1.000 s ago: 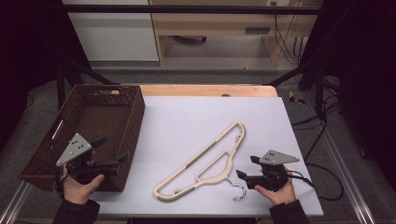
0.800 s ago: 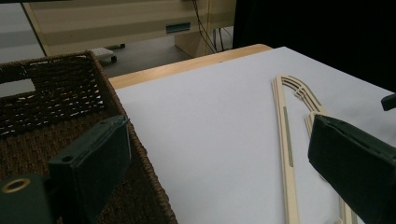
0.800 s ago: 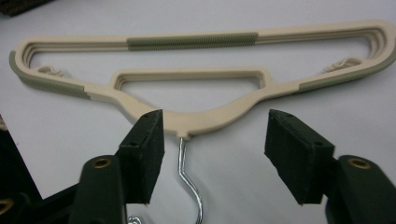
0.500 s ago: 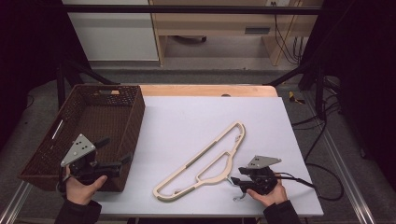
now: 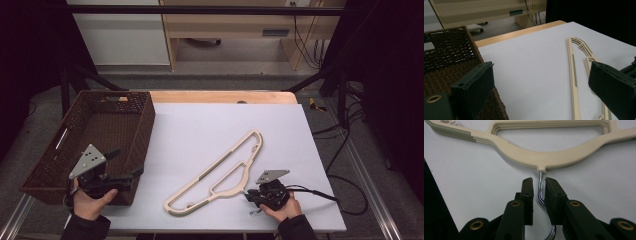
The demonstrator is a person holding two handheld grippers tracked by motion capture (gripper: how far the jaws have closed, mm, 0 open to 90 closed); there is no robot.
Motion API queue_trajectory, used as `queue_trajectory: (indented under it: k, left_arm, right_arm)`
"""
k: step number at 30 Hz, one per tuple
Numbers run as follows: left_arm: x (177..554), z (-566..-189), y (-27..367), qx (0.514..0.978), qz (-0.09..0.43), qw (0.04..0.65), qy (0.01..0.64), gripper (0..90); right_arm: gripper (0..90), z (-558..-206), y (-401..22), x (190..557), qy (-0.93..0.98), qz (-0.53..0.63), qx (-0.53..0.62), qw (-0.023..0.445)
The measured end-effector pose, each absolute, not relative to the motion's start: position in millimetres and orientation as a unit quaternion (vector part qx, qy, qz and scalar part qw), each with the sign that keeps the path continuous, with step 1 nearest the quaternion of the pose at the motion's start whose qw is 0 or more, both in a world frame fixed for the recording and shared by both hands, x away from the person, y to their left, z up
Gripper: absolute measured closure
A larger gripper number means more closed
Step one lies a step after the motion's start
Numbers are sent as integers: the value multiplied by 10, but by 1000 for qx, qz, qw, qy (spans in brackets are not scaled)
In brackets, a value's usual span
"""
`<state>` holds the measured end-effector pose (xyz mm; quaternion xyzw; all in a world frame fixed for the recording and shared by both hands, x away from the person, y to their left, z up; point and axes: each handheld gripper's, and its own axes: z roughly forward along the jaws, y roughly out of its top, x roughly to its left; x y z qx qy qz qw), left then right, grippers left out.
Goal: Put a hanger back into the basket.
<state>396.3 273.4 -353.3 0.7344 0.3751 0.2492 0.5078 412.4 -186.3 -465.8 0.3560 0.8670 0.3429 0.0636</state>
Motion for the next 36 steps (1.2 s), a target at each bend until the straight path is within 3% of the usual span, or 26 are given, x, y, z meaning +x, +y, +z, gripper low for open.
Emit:
queue_trajectory:
  k: [6,17,36]
  left_arm:
    - [3968,-3544,2710,737,247,506,374,61]
    - [3972,-3563,2659,743,243,503,370,64]
    - [3942,-3604,2460,762,229,494,351,71]
  right_arm:
    - [831,-4690,-1883,4153,863,346,363,57]
    - [835,-4725,-1862,4185,871,346,346,51]
    - [883,-4534,-1970,4219,863,373,339,47]
